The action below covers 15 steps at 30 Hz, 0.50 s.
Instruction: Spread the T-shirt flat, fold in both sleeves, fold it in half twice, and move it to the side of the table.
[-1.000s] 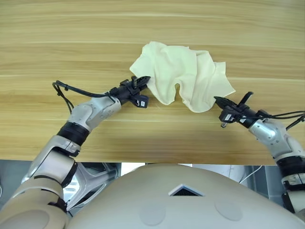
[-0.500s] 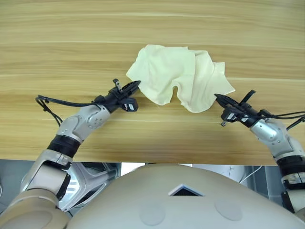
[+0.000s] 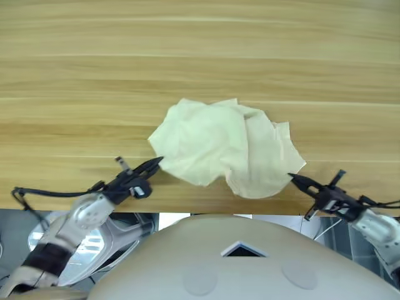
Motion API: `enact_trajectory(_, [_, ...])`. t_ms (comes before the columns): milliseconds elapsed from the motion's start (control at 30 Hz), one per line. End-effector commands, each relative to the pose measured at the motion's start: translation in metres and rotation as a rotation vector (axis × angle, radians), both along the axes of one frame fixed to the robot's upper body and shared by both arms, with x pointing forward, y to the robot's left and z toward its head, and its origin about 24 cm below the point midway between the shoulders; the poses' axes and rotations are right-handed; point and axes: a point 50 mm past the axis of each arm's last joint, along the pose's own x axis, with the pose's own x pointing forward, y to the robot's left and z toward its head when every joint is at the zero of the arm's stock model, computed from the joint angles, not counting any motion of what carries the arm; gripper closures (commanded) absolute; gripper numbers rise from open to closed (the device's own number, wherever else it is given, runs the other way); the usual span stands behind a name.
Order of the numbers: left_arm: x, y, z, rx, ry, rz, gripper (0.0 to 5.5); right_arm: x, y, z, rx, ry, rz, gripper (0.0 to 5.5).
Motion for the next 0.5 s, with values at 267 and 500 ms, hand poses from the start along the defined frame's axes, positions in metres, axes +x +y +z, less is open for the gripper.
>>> enact_trajectory(267, [0.273,-0.028,0.115,-0.379,-0.306,0.290,5.48,0.287,0.022,0.100,0.222,-0.436,-0.499,5.50])
enact_trajectory(500, [0.315,-0.063,0.316,-0.920,-0.858,0.754,5.48,0.310,0.057,0.288,0.559,-1.277,-0.982,5.50])
